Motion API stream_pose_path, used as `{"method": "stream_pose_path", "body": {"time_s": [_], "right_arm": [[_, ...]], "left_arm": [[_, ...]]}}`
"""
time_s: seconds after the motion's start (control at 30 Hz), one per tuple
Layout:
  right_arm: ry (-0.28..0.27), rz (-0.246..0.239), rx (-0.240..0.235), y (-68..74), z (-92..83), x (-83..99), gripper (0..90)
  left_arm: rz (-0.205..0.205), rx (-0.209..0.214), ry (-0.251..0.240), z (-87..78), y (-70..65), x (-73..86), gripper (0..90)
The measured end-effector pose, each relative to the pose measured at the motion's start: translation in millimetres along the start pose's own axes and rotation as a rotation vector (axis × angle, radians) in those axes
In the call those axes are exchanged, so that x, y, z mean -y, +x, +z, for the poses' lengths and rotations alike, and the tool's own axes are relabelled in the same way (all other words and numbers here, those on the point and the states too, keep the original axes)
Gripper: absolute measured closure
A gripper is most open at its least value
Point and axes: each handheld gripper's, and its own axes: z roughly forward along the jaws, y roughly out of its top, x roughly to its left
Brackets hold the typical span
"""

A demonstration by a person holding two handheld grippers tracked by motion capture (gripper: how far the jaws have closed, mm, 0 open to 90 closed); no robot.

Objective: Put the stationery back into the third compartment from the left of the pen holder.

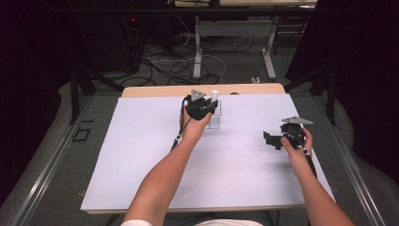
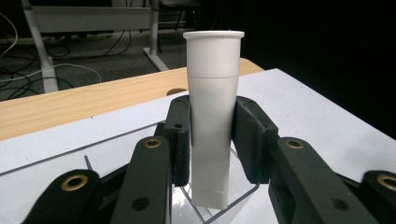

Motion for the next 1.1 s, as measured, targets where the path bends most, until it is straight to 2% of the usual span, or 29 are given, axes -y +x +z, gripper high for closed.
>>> {"method": "stream_pose_path", "body": {"time_s": [0.23, 0.77, 0.9, 1.1], "right_arm": [[0.001, -0.004, -0.006, 0.0, -0.4, 0.0, 0.0], [0.002, -0.007, -0.005, 0.5, 0.4, 0.3, 0.0], [0.002, -0.008, -0.008, 1.1, 0.8, 0.3, 0.0], [0.001, -0.009, -0.008, 1.0, 0.6, 0.3, 0.0]], "left_arm": [[-0.003, 0.003, -0.001, 2.1, 0.5, 0.6, 68.2], [-0.006, 0.003, 0.04, 2.7, 0.2, 2.9, 67.0], [-0.017, 0.007, 0.042, 0.1, -0.6, 2.0, 60.0], [-0.001, -0.004, 0.038, -9.6, -2.9, -2.2, 50.7]]}}
